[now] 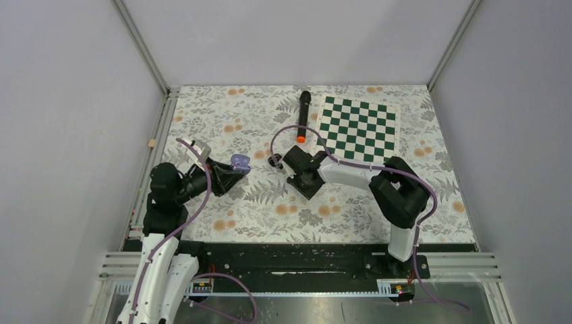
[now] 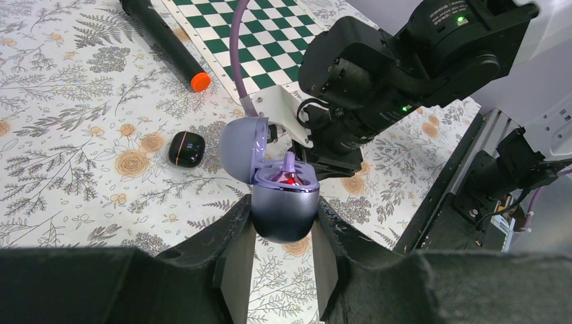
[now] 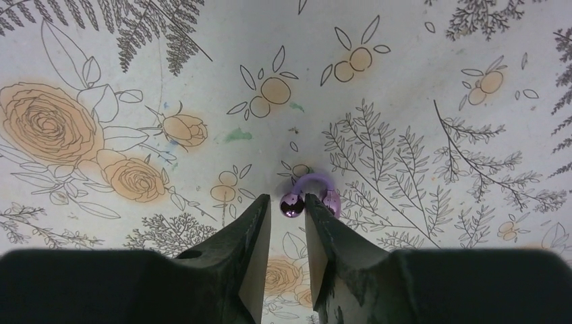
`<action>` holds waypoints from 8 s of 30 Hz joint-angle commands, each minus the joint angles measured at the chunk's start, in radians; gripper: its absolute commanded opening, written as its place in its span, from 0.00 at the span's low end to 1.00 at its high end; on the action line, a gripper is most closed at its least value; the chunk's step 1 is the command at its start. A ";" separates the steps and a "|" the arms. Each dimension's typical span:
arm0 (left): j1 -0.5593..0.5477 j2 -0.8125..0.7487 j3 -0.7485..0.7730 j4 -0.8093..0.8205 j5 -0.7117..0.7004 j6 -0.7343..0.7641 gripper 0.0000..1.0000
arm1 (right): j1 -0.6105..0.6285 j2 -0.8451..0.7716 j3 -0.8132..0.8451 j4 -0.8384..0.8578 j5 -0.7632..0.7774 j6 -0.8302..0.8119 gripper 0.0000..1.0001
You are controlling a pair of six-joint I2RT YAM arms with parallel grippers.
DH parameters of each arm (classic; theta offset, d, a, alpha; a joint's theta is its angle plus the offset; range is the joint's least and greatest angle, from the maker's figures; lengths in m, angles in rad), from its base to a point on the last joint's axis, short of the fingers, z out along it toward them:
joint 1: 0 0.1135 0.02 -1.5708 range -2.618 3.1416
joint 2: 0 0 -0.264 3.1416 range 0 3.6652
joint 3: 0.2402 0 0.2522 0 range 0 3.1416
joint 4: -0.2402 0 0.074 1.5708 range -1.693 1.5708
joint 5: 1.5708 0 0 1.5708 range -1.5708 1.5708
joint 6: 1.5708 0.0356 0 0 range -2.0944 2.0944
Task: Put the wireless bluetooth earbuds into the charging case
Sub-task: Pick up the right earbud from the center of the board, then insert the right earbud into the right side groove of the charging case.
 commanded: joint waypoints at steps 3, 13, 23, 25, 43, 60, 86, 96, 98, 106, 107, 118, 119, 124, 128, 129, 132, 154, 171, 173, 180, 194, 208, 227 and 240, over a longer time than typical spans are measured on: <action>0.011 -0.012 0.025 0.034 -0.012 0.001 0.00 | -0.005 0.033 0.035 0.024 -0.095 -0.119 0.28; 0.012 -0.012 0.034 0.037 -0.003 0.003 0.00 | 0.029 -0.095 -0.049 -0.056 -0.330 -0.682 0.13; 0.014 -0.009 0.052 0.011 0.002 0.020 0.00 | 0.007 -0.478 -0.428 0.083 -0.399 -1.531 0.45; 0.016 -0.009 0.050 0.009 0.000 0.020 0.00 | 0.006 -0.522 -0.435 0.070 -0.427 -1.473 0.46; 0.029 0.042 0.074 -0.051 0.009 0.088 0.00 | 0.008 -0.566 -0.457 -0.056 -0.416 -1.118 0.20; 0.037 0.039 0.062 -0.082 0.008 0.101 0.00 | 0.007 -0.463 -0.481 0.052 -0.358 -1.071 0.31; 0.052 0.045 0.061 -0.075 0.011 0.079 0.00 | 0.008 -0.337 -0.416 0.147 -0.220 -0.890 0.35; 0.053 0.055 0.046 -0.038 0.025 0.068 0.00 | 0.003 -0.247 -0.298 0.056 -0.186 -0.814 0.00; 0.053 0.057 0.041 -0.026 0.052 0.088 0.00 | -0.006 -0.299 -0.238 -0.033 -0.272 -0.779 0.00; 0.053 0.111 -0.034 0.149 0.434 0.272 0.00 | -0.045 -0.429 0.201 -0.435 -0.897 -0.671 0.00; 0.054 0.136 -0.031 0.149 0.473 0.307 0.00 | -0.046 -0.412 0.244 -0.466 -0.955 -0.661 0.00; 0.038 0.445 0.284 -0.702 0.746 1.147 0.00 | -0.049 -0.272 0.432 -0.172 -1.454 -0.343 0.00; 0.035 0.455 0.302 -0.773 0.756 1.210 0.00 | -0.044 -0.284 0.394 -0.038 -1.458 -0.244 0.00; -0.006 0.452 0.341 -1.002 0.754 1.422 0.00 | -0.041 -0.318 0.124 1.020 -1.387 0.520 0.00; 0.005 0.493 0.385 -1.414 0.741 1.917 0.00 | -0.036 -0.335 0.117 0.984 -1.241 0.539 0.00; 0.021 0.506 0.390 -1.446 0.762 1.928 0.00 | -0.035 -0.366 0.112 0.920 -1.185 0.474 0.00; 0.085 0.485 0.363 -1.451 0.815 1.921 0.00 | -0.035 -0.419 0.103 0.800 -0.982 0.428 0.00; 0.162 1.094 1.462 -1.449 0.719 1.437 0.00 | -0.058 -0.399 0.506 0.341 -0.246 0.496 0.00; 0.065 0.669 0.525 0.684 0.100 -0.068 0.00 | -0.096 -0.251 0.581 0.537 0.002 1.054 0.00; 0.027 0.630 0.458 0.736 0.117 -0.067 0.00 | -0.096 -0.218 0.622 0.470 -0.021 1.166 0.00; -0.032 0.545 0.351 0.798 0.075 -0.110 0.00 | -0.085 -0.147 0.701 0.361 -0.053 1.395 0.00; -0.042 0.531 0.334 0.761 -0.031 -0.156 0.00 | -0.062 -0.171 0.682 0.350 -0.063 1.463 0.00; -0.049 0.536 0.374 0.757 -0.027 -0.193 0.00 | -0.043 -0.158 0.649 0.381 -0.050 1.405 0.00; -0.049 0.537 0.410 0.744 -0.082 -0.240 0.00 | -0.033 -0.134 0.678 0.387 -0.023 1.397 0.00; -0.063 0.540 0.425 0.736 -0.080 -0.244 0.00 | -0.028 -0.095 0.734 0.395 -0.008 1.390 0.00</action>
